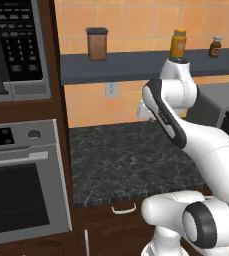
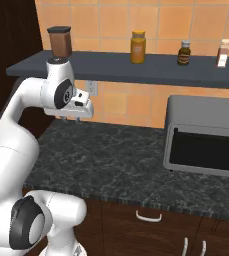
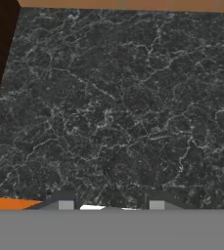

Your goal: Take a straw from the drawer in front and place it inside the glass cup on the dining counter.

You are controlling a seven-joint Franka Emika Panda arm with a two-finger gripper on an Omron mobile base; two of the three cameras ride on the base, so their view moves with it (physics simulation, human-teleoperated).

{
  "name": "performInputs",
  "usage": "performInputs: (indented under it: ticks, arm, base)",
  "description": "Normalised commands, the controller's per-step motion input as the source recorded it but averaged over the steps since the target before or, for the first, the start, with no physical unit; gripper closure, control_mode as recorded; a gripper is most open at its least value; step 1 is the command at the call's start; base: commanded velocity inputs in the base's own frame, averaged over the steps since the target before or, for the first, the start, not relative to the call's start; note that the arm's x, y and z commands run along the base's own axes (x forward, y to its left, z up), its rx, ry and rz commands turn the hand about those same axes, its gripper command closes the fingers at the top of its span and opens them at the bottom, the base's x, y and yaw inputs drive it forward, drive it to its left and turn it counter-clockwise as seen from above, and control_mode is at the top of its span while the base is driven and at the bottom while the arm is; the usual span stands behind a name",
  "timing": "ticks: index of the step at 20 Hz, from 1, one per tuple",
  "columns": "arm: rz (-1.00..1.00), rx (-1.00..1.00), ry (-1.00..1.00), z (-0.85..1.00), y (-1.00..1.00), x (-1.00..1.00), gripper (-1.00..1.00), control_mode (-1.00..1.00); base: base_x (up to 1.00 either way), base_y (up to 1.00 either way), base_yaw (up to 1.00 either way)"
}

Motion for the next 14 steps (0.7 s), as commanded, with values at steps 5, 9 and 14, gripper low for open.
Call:
performInputs:
  ticks: [5, 9, 14]
  arm:
    - [0.0, 0.0, 0.0, 0.0, 0.0, 0.0, -1.0, 1.0]
    - [0.0, 0.0, 0.0, 0.0, 0.0, 0.0, -1.0, 1.0]
    - [0.0, 0.0, 0.0, 0.0, 0.0, 0.0, -1.0, 1.0]
  base:
    - [-0.45, 0.01, 0.0]
    - [-0.84, -0.03, 0.09]
    - [-0.06, -0.52, 0.42]
